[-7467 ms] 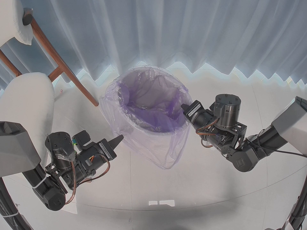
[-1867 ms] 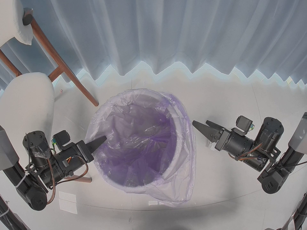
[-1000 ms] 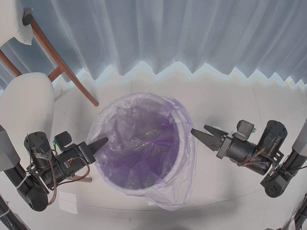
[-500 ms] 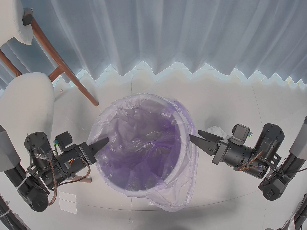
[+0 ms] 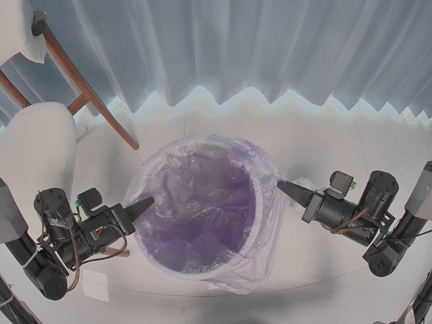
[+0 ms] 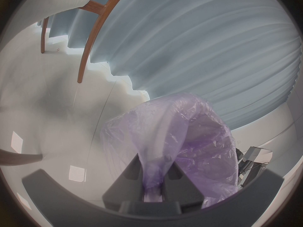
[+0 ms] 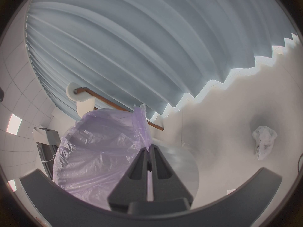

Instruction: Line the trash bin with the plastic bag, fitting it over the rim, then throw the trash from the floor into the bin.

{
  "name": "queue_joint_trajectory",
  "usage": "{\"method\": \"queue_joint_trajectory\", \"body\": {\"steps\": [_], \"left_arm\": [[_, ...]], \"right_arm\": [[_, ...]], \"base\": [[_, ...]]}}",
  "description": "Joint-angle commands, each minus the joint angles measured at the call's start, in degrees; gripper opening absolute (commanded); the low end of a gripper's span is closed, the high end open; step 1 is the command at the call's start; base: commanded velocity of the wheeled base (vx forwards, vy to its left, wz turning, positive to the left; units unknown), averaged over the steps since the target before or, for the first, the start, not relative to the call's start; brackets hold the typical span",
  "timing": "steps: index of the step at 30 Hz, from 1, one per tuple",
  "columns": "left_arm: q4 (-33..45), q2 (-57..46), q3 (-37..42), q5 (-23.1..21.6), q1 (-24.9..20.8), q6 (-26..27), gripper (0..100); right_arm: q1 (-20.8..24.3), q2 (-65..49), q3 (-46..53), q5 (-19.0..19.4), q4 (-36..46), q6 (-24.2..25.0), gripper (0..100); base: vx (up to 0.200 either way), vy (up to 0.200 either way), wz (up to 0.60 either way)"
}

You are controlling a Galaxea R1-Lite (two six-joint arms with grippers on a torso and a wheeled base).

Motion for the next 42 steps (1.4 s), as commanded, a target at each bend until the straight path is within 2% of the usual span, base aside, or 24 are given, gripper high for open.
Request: {"method": "queue_joint_trajectory", "body": {"steps": [1,19,20,28,29,30,34,37,38,40,41,42], "left_arm": [[-0.01,-0.11,0.25,-0.08,-0.07,0.01,0],[-0.01,-0.02,-0.01,0.45,-0.6,0.19,0],[-0.01,-0.02,0.07,0.45,-0.6,0.28,0],[-0.01,-0.11,0.34,0.54,-1.13,1.68,0],[-0.01,-0.11,0.34,0.54,-1.13,2.12,0],[-0.01,-0.02,0.34,0.54,-1.21,2.12,0],[-0.01,0.41,-0.01,0.98,-1.13,2.03,0],[-0.01,0.59,-0.54,3.09,-1.48,2.03,0],[0.07,0.85,-1.95,6.43,-2.62,1.95,0],[0.07,1.65,-3.62,10.73,-4.03,1.95,0],[0.07,1.73,-3.7,11.0,-4.12,1.95,0],[0.25,2.61,-4.94,15.13,-6.14,1.95,0]], "right_arm": [[-1.64,2.89,-1.22,0.01,-0.93,0.18,0],[-1.02,6.41,-1.57,-0.17,-1.02,-0.34,0],[-1.02,6.5,-1.49,-0.35,-1.02,-0.34,100],[-2.51,0.87,2.82,0.88,-0.93,0.71,100],[-2.78,-1.41,3.96,3.79,-0.93,0.98,100],[-2.78,-2.2,4.4,5.02,-0.93,1.15,100],[-4.8,-4.14,5.1,6.86,-0.85,1.68,100],[-6.91,-3.87,4.14,6.95,-0.85,1.77,100],[-8.93,-3.7,2.12,6.95,-0.76,2.21,100],[-10.25,-4.14,0.27,6.86,-0.67,3.7,100],[-10.25,-4.14,0.1,6.77,-0.67,3.88,100],[-10.86,-4.58,-2.01,6.33,-0.14,6.25,100]], "base": [[0.0,0.0,0.0],[0.0,0.0,0.0],[0.0,0.0,0.0],[0.0,0.0,0.0],[0.0,0.0,0.0],[0.0,0.0,0.0],[0.0,0.0,0.0],[0.0,0.0,0.0],[0.0,0.0,0.0],[0.0,0.0,0.0],[0.0,0.0,0.0],[0.0,0.0,0.0]]}}
